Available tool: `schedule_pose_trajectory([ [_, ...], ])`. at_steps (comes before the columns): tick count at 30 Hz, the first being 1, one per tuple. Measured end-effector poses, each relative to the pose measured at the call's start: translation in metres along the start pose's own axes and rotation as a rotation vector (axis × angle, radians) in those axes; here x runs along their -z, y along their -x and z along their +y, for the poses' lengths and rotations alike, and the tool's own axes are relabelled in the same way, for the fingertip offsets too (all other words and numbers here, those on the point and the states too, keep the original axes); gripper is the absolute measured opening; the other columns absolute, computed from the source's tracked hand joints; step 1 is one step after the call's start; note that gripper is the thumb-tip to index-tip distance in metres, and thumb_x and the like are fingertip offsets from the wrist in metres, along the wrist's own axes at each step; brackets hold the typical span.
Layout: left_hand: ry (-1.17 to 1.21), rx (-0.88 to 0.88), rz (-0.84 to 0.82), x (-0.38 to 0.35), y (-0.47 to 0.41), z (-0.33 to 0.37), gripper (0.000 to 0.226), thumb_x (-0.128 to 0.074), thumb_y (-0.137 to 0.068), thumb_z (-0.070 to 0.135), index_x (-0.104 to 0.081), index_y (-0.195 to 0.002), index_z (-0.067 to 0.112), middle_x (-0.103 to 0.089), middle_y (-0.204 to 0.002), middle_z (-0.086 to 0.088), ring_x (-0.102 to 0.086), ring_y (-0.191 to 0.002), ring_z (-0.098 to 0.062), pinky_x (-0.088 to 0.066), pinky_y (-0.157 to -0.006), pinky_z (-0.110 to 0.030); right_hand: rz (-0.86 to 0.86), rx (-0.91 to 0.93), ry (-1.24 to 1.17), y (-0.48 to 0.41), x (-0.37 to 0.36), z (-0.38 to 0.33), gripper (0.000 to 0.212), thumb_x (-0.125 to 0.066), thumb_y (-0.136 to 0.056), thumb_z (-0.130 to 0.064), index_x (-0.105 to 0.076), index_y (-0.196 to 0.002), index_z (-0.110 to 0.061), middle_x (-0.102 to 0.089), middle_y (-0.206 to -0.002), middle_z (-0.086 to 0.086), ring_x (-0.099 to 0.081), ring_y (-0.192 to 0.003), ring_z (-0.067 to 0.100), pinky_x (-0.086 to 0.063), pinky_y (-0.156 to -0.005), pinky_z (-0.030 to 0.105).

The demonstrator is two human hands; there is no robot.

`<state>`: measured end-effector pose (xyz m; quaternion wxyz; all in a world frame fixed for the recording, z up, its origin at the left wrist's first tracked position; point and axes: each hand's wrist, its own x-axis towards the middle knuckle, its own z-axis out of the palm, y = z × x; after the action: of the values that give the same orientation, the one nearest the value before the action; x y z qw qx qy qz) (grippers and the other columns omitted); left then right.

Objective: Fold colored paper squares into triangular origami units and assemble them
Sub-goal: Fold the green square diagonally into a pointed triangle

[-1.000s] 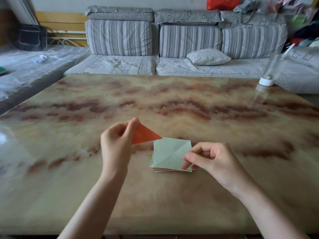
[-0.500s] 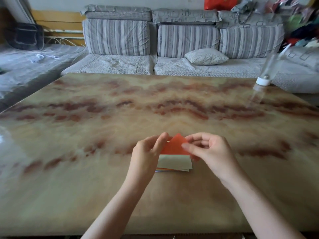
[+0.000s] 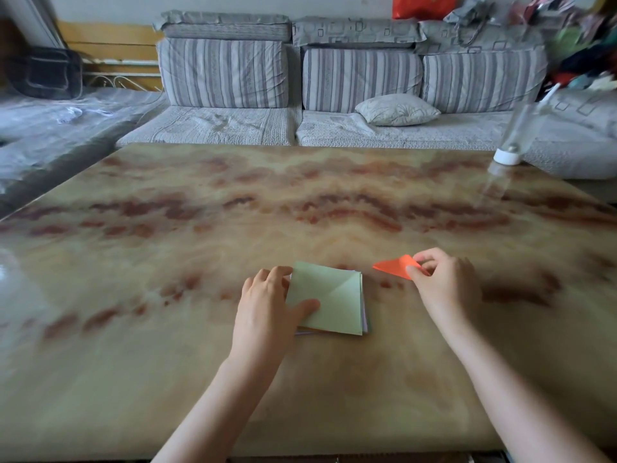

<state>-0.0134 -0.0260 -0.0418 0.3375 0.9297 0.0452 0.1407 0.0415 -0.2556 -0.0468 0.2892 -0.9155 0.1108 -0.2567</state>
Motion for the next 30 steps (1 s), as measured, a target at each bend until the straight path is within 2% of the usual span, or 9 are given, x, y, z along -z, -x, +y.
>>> schedule_pose_trajectory([
  [2, 0.033, 0.004, 0.009, -0.001, 0.0, 0.0, 0.058, -0.077, -0.071, 0.038, -0.056, -0.123, 0.023, -0.057, -0.101, 0.006, -0.05, -0.105, -0.018, -0.039, -0.088, -0.025, 0.021, 0.046, 0.077, 0.0, -0.004, 0.003, 0.009, -0.072, -0.077, -0.022, -0.068, -0.084, -0.017, -0.064, -0.093, 0.007, -0.054, -0.094, 0.031, -0.043, -0.072, 0.035],
  [6, 0.102, -0.005, 0.024, -0.005, 0.0, 0.0, 0.054, -0.08, -0.07, 0.03, -0.058, -0.119, 0.025, -0.053, -0.103, 0.005, -0.052, -0.105, -0.019, -0.042, -0.089, -0.028, 0.007, 0.006, 0.052, -0.004, -0.007, 0.006, 0.011, -0.073, -0.077, -0.026, -0.068, -0.083, -0.018, -0.055, -0.097, 0.008, -0.052, -0.099, 0.03, -0.043, -0.075, 0.036],
  [11, 0.101, -0.102, 0.124, -0.003, 0.001, 0.004, 0.048, -0.08, -0.069, 0.018, -0.058, -0.111, 0.023, -0.044, -0.101, 0.012, -0.033, -0.097, -0.009, -0.023, -0.074, -0.014, 0.108, 0.144, -0.152, -0.006, 0.004, -0.007, 0.006, -0.07, -0.08, -0.017, -0.069, -0.086, -0.017, -0.058, -0.095, 0.007, -0.053, -0.097, 0.029, -0.038, -0.083, 0.03],
  [14, 0.211, -0.112, 0.16, -0.001, 0.001, 0.009, 0.034, -0.077, -0.072, 0.012, -0.055, -0.096, 0.023, -0.054, -0.08, 0.022, -0.047, -0.088, -0.012, -0.032, -0.068, -0.013, 0.108, 0.333, -0.258, 0.002, 0.011, -0.026, 0.004, -0.067, -0.081, -0.016, -0.071, -0.083, -0.017, -0.061, -0.094, 0.003, -0.053, -0.094, 0.025, -0.035, -0.085, 0.019],
  [16, 0.319, -0.063, 0.152, 0.001, 0.0, 0.012, 0.027, -0.074, -0.076, 0.012, -0.055, -0.09, 0.025, -0.059, -0.076, 0.018, -0.055, -0.08, -0.011, -0.038, -0.066, -0.012, 0.062, 0.423, -0.311, 0.011, 0.013, -0.038, 0.008, -0.063, -0.081, -0.02, -0.071, -0.083, -0.018, -0.062, -0.097, 0.001, -0.05, -0.096, 0.021, -0.031, -0.088, 0.014],
  [19, 0.5, -0.009, 0.118, 0.008, -0.004, 0.016, 0.019, -0.074, -0.078, 0.014, -0.062, -0.079, 0.028, -0.062, -0.071, 0.012, -0.056, -0.064, 0.0, -0.041, -0.06, -0.011, -0.068, 0.492, -0.396, 0.025, 0.015, -0.051, 0.014, -0.063, -0.081, -0.027, -0.07, -0.093, -0.022, -0.062, -0.108, -0.005, -0.05, -0.105, 0.014, -0.032, -0.094, 0.016],
  [22, 0.709, 0.007, 0.036, 0.019, -0.007, 0.021, 0.015, -0.073, -0.078, 0.011, -0.066, -0.072, 0.022, -0.061, -0.062, 0.011, -0.057, -0.058, 0.004, -0.041, -0.057, -0.008, -0.242, 0.423, -0.524, 0.033, 0.016, -0.057, 0.027, -0.07, -0.08, -0.022, -0.065, -0.106, -0.025, -0.062, -0.112, -0.012, -0.054, -0.109, 0.005, -0.041, -0.09, 0.022],
  [25, 0.85, 0.037, -0.003, 0.024, -0.005, 0.024, 0.01, -0.073, -0.078, 0.012, -0.068, -0.072, 0.019, -0.063, -0.058, 0.014, -0.059, -0.058, 0.004, -0.043, -0.056, -0.009, -0.383, 0.257, -0.709, 0.036, 0.02, -0.062, 0.033, -0.073, -0.077, -0.004, -0.064, -0.102, -0.025, -0.068, -0.098, -0.009, -0.064, -0.089, 0.004, -0.048, -0.076, 0.024],
  [30, 0.907, 0.103, -0.091, 0.027, -0.002, 0.022, 0.014, -0.076, -0.075, 0.014, -0.07, -0.087, 0.019, -0.075, -0.078, 0.005, -0.067, -0.066, -0.004, -0.049, -0.056, -0.016, -0.409, 0.056, -0.948, 0.042, 0.02, -0.067, 0.026, -0.068, -0.079, 0.005, -0.063, -0.093, -0.017, -0.072, -0.082, 0.0, -0.067, -0.068, 0.009, -0.05, -0.061, 0.018],
])
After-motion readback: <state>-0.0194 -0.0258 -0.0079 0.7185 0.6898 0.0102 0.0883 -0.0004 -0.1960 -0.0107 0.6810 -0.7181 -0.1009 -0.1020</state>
